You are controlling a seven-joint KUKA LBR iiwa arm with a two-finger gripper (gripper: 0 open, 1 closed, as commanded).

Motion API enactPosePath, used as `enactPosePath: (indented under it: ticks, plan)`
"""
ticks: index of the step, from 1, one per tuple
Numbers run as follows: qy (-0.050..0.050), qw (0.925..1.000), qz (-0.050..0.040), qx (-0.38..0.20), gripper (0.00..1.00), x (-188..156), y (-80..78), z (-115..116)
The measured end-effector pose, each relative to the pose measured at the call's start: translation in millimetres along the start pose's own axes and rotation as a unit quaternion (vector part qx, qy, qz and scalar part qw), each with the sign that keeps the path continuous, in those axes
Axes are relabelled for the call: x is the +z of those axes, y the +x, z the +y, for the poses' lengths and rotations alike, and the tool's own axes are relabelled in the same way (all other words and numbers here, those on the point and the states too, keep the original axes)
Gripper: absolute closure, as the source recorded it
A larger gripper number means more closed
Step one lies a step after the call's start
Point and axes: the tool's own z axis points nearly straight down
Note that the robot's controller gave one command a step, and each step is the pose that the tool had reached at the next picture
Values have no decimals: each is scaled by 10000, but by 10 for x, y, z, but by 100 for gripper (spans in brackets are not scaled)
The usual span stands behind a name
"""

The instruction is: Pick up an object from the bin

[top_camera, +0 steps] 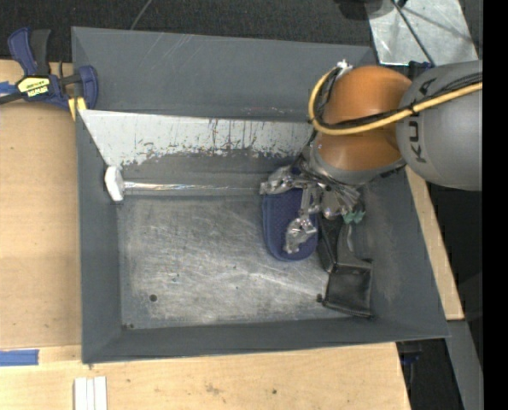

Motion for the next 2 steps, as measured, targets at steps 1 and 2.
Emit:
enactPosePath:
  ticks: [1, 2]
  plan:
    - [-73, 9986, 32, 532, 0, 58, -78, -590]
    - [-119, 9999, -19, -26, 0, 187, -38, -652]
